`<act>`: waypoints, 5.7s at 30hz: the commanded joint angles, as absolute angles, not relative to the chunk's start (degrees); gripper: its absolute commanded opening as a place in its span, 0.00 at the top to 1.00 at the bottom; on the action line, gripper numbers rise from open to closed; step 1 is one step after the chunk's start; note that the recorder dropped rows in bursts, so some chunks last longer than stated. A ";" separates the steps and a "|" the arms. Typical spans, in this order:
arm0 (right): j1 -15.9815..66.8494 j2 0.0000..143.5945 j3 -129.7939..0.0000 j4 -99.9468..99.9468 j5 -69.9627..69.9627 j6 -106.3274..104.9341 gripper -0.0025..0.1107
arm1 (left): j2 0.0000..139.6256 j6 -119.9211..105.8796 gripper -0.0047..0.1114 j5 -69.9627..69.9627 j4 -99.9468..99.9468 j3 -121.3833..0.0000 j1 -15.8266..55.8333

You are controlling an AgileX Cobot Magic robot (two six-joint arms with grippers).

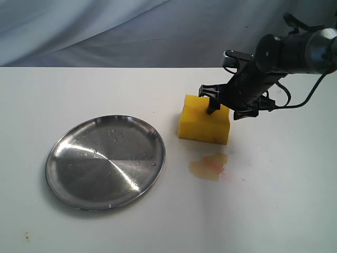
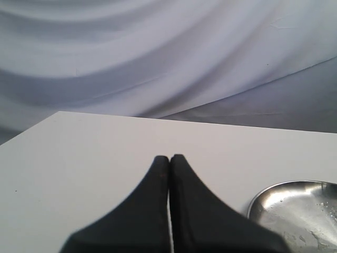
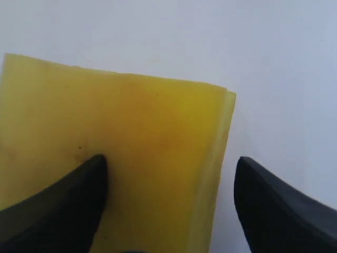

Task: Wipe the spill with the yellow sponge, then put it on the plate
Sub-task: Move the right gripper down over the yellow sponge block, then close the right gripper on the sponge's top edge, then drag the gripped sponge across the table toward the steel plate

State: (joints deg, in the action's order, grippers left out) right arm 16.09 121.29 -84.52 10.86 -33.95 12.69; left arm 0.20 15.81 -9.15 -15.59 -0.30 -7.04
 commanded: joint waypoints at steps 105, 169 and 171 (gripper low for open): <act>21.56 96.33 -46.81 8.11 -23.20 10.91 0.98 | 0.00 16.08 0.96 -8.87 -15.63 0.00 -6.75; 20.39 99.80 -49.92 2.15 -22.75 18.43 0.98 | 0.00 15.98 0.96 -8.87 -15.63 0.00 -6.75; 22.79 99.80 -49.02 2.62 -22.01 18.33 0.98 | 0.00 15.98 0.96 -8.87 -15.63 0.00 -6.75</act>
